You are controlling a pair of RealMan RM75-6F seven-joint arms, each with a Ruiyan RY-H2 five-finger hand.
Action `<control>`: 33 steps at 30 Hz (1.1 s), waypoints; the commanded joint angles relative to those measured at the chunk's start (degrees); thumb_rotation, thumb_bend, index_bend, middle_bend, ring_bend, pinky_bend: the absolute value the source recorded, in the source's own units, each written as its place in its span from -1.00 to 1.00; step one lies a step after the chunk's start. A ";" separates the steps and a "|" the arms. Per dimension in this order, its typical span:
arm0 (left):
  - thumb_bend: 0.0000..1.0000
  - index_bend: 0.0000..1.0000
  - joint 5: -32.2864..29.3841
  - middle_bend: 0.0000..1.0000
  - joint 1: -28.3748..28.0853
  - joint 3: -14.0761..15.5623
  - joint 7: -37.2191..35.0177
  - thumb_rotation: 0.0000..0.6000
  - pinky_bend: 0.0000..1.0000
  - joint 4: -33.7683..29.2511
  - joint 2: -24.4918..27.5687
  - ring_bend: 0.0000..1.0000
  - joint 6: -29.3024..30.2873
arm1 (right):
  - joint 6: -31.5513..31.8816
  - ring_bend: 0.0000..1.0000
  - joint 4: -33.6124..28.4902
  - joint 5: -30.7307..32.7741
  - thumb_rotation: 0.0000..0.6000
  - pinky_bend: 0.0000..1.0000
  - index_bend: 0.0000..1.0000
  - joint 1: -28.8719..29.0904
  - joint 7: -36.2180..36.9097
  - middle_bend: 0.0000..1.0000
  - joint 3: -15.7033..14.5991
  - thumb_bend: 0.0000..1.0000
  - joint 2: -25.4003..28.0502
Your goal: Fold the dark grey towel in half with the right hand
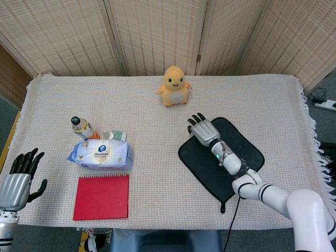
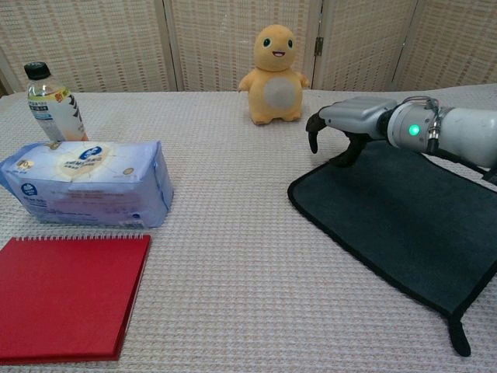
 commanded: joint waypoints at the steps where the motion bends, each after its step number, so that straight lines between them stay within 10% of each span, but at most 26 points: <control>1: -0.01 -1.00 0.18 -1.00 0.08 0.06 -0.25 1.00 -1.00 0.00 0.10 -1.00 0.17 | -0.70 -0.91 1.66 0.75 1.00 -1.00 -0.21 0.73 -1.07 -0.70 -0.43 -0.06 -1.24; 33: -0.01 -1.00 0.58 -1.00 0.22 0.12 -1.63 1.00 -1.00 0.47 0.59 -1.00 0.51 | -0.78 -0.87 14.47 0.51 1.00 -1.00 0.17 3.00 2.49 -0.59 -1.52 -0.06 -9.42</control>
